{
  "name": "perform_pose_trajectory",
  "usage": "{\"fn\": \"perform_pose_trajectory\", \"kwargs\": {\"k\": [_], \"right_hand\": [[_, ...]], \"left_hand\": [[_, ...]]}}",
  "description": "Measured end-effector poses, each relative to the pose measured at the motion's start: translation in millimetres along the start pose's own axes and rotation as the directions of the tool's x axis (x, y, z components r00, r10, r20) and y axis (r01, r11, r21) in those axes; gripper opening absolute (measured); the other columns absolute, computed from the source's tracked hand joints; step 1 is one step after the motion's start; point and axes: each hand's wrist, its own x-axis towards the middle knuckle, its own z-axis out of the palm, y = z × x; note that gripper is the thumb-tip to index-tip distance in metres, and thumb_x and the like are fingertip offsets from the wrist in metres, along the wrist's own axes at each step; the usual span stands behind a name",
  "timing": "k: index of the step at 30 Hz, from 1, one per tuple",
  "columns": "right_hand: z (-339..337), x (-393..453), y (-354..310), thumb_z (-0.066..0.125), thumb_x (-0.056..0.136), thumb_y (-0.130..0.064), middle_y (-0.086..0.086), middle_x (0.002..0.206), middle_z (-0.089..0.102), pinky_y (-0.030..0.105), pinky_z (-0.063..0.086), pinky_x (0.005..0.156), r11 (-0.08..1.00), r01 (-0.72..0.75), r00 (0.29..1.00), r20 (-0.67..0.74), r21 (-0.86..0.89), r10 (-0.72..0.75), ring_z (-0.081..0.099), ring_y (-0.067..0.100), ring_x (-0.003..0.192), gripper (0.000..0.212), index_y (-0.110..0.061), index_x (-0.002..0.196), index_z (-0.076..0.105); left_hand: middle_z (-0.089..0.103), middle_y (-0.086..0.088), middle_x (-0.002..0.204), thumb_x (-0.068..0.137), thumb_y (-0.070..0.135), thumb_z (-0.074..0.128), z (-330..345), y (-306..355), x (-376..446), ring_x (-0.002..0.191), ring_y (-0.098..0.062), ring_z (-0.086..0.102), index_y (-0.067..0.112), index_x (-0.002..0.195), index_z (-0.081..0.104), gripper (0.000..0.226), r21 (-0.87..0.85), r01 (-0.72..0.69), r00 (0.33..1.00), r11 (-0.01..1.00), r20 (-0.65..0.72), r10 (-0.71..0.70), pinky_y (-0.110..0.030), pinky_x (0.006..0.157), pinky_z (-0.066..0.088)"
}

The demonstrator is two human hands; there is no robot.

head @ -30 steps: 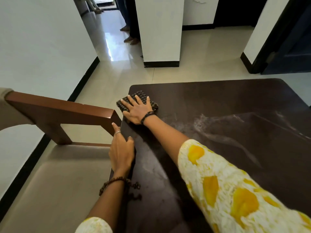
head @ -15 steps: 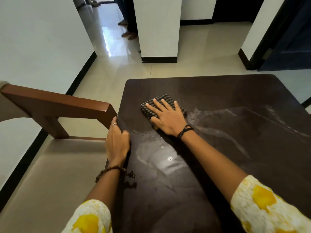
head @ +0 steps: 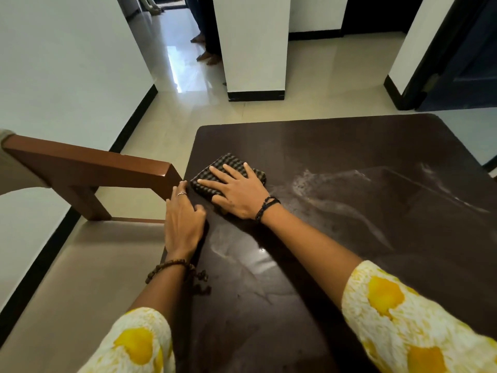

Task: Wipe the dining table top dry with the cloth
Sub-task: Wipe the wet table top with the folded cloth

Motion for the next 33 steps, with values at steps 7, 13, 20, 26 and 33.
{"fn": "perform_pose_trajectory", "kwargs": {"k": [7, 13, 20, 26, 33], "right_hand": [[-12, -78, 100, 0.025, 0.100, -0.040, -0.007, 0.159, 0.004, 0.053, 0.002, 0.114, 0.929, -0.367, 0.930, -0.012, 0.049, 0.368, 0.006, 0.019, 0.146, 0.050, -0.044, 0.147, 0.009], [-13, -110, 127, 0.023, 0.100, -0.042, -0.002, 0.160, 0.002, 0.058, -0.001, 0.113, 0.691, -0.714, 0.696, 0.006, 0.116, 0.718, 0.002, 0.025, 0.146, 0.051, -0.039, 0.149, 0.008], [-2, -55, 28, 0.028, 0.098, -0.046, 0.002, 0.160, 0.002, 0.062, -0.003, 0.110, 0.832, -0.546, 0.832, -0.051, 0.101, 0.552, 0.002, 0.028, 0.146, 0.055, -0.037, 0.150, 0.010], [0, -72, 38, 0.025, 0.099, -0.045, -0.002, 0.160, 0.005, 0.058, -0.002, 0.112, 0.912, -0.408, 0.911, -0.049, 0.045, 0.410, 0.005, 0.025, 0.146, 0.052, -0.041, 0.149, 0.010], [-13, -160, 150, 0.026, 0.100, -0.041, -0.005, 0.160, 0.001, 0.057, 0.000, 0.114, 0.715, -0.690, 0.721, 0.028, 0.111, 0.692, 0.002, 0.023, 0.146, 0.052, -0.040, 0.149, 0.007]], "left_hand": [[0.035, -0.004, 0.147, 0.093, 0.012, 0.046, 2, 6, -2, 0.137, -0.018, 0.026, 0.014, 0.135, 0.044, 0.042, 0.088, -0.253, 0.962, 0.963, 0.133, 0.240, -0.024, 0.110, 0.004], [0.036, -0.004, 0.146, 0.092, 0.012, 0.047, 5, 5, 2, 0.137, -0.020, 0.028, 0.013, 0.133, 0.046, 0.041, 0.070, -0.251, 0.961, 0.965, 0.134, 0.240, -0.026, 0.110, 0.006], [0.037, -0.004, 0.146, 0.092, 0.013, 0.047, 5, 1, 4, 0.136, -0.020, 0.029, 0.014, 0.131, 0.046, 0.039, 0.074, -0.244, 0.961, 0.967, 0.149, 0.231, -0.030, 0.112, 0.009], [0.038, -0.003, 0.145, 0.092, 0.012, 0.046, 2, 5, 0, 0.134, -0.022, 0.032, 0.015, 0.131, 0.047, 0.039, 0.104, -0.236, 0.965, 0.966, 0.145, 0.220, -0.037, 0.113, 0.017], [0.040, -0.005, 0.144, 0.092, 0.012, 0.045, 4, 1, 3, 0.132, -0.025, 0.035, 0.013, 0.131, 0.047, 0.039, 0.119, -0.261, 0.959, 0.958, 0.145, 0.244, -0.038, 0.112, 0.019]]}}
